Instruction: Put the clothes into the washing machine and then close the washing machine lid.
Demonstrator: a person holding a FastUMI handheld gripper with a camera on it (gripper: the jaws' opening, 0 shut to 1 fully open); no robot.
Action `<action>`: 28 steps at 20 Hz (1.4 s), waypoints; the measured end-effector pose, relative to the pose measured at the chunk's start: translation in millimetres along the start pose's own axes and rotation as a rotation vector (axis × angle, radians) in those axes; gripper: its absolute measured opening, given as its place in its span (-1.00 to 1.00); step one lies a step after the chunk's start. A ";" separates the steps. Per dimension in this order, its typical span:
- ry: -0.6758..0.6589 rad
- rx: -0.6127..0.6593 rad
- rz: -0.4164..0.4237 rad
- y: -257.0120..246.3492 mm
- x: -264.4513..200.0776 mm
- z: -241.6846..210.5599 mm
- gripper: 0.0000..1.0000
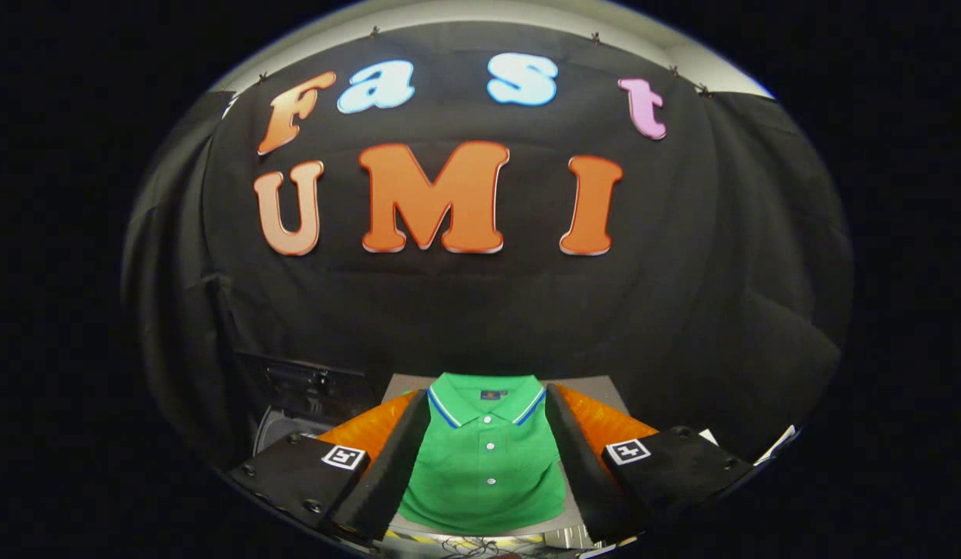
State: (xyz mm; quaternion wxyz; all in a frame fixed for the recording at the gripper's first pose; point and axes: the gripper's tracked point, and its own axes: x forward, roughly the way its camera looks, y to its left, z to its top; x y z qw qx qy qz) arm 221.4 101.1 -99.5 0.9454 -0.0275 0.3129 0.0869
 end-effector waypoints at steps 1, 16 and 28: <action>0.070 0.007 0.007 2.3 15.2 -11.5 0.94; 0.711 -0.060 0.010 -6.1 100.2 -130.3 0.94; 0.754 -0.180 -0.041 -32.4 96.3 -124.1 -0.46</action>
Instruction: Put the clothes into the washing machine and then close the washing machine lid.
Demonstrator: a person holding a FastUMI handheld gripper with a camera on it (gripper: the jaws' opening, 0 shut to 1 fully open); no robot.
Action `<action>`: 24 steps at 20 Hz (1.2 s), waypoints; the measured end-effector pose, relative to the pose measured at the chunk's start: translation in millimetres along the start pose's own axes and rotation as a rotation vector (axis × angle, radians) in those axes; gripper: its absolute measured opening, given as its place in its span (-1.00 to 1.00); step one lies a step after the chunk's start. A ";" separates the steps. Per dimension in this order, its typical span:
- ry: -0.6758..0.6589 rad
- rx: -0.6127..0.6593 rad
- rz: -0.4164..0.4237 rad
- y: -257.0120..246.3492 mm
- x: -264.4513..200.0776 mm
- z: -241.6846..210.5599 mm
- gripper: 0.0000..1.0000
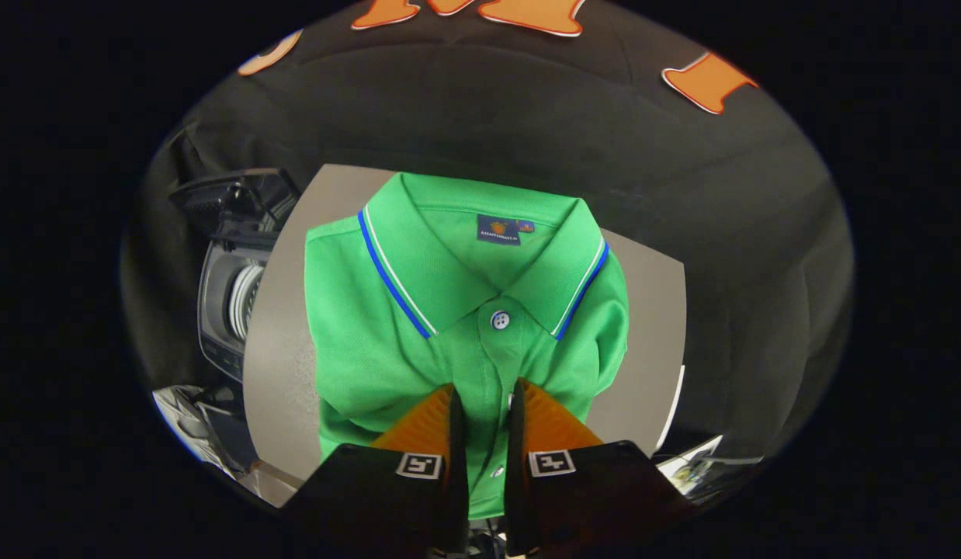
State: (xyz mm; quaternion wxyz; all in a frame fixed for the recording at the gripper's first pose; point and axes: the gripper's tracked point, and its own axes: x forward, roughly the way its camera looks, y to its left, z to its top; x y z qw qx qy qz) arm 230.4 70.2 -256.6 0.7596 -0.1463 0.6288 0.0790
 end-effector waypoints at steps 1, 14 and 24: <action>-0.030 0.029 0.034 1.1 -1.5 -0.8 -0.54; -1.082 0.395 0.103 -8.9 -21.0 31.5 -0.65; -1.429 0.226 0.137 29.4 -159.4 12.5 -0.65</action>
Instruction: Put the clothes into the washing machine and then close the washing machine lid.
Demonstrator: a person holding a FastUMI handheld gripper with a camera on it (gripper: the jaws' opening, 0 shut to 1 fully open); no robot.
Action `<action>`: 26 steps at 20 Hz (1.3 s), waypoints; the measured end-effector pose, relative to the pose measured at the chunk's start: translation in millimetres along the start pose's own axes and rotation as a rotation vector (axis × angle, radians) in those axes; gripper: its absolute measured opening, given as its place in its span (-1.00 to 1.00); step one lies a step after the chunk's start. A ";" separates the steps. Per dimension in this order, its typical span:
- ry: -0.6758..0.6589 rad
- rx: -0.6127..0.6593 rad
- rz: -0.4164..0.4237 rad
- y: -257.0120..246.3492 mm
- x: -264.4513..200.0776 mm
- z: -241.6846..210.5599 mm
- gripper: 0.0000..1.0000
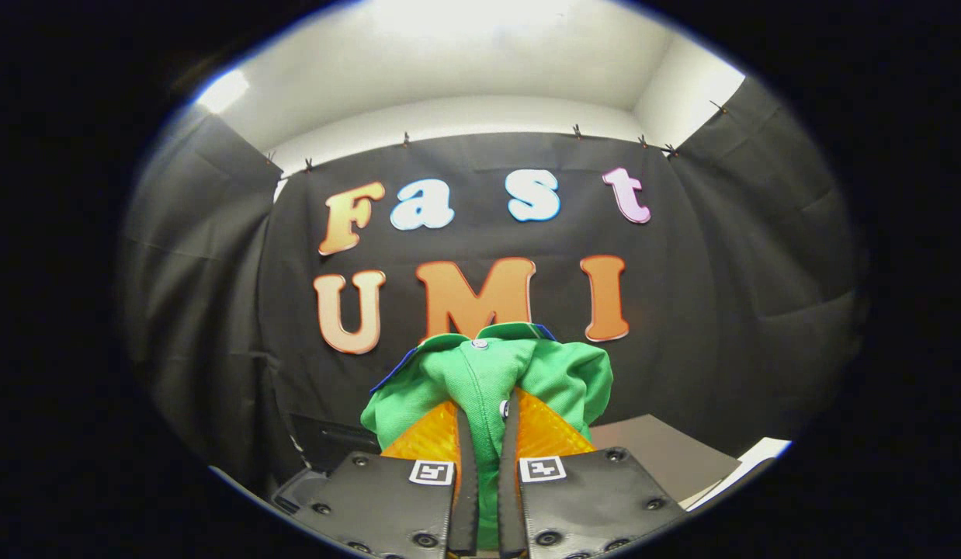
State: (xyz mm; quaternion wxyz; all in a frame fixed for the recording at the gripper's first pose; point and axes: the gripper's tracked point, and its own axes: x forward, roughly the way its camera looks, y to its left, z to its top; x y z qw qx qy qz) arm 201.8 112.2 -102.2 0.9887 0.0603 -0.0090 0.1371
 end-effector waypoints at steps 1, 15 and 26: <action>-0.011 0.026 0.024 27.1 -10.8 15.6 -0.65; 0.002 0.118 0.209 257.1 41.8 -33.7 -0.65; 0.298 0.143 0.109 298.0 87.7 -238.3 -0.65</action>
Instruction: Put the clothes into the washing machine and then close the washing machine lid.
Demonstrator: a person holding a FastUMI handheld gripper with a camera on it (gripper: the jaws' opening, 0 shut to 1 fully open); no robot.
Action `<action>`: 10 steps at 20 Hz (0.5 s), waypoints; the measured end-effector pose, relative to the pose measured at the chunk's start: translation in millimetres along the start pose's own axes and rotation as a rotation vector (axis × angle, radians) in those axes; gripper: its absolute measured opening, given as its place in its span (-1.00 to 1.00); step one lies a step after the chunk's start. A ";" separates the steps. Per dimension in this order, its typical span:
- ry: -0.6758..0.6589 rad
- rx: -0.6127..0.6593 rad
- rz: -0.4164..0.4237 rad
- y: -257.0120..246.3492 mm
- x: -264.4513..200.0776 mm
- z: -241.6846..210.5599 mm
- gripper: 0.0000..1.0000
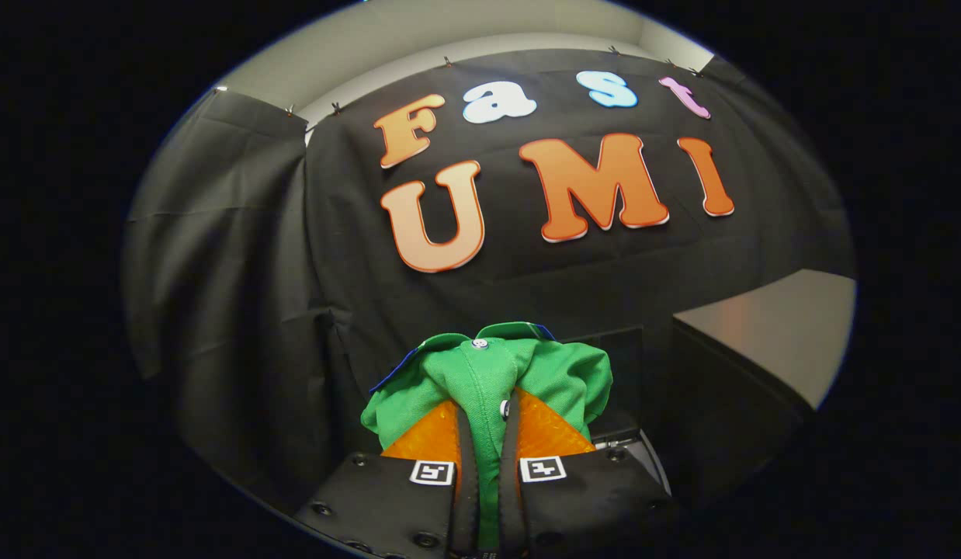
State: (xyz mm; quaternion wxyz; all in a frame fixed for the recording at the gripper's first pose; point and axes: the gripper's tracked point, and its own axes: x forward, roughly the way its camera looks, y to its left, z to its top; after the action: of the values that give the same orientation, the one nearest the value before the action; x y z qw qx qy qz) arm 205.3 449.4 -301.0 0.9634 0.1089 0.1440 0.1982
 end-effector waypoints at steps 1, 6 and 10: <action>0.029 -0.002 -0.018 -3.4 10.0 -15.1 -0.65; 0.168 0.040 -0.086 -12.1 48.6 -80.4 -0.65; 0.261 0.076 -0.143 -30.3 70.4 -125.9 -0.65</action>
State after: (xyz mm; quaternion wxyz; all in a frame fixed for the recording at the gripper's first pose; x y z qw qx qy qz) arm 237.6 470.5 -443.2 0.9432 0.1081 0.2830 0.1361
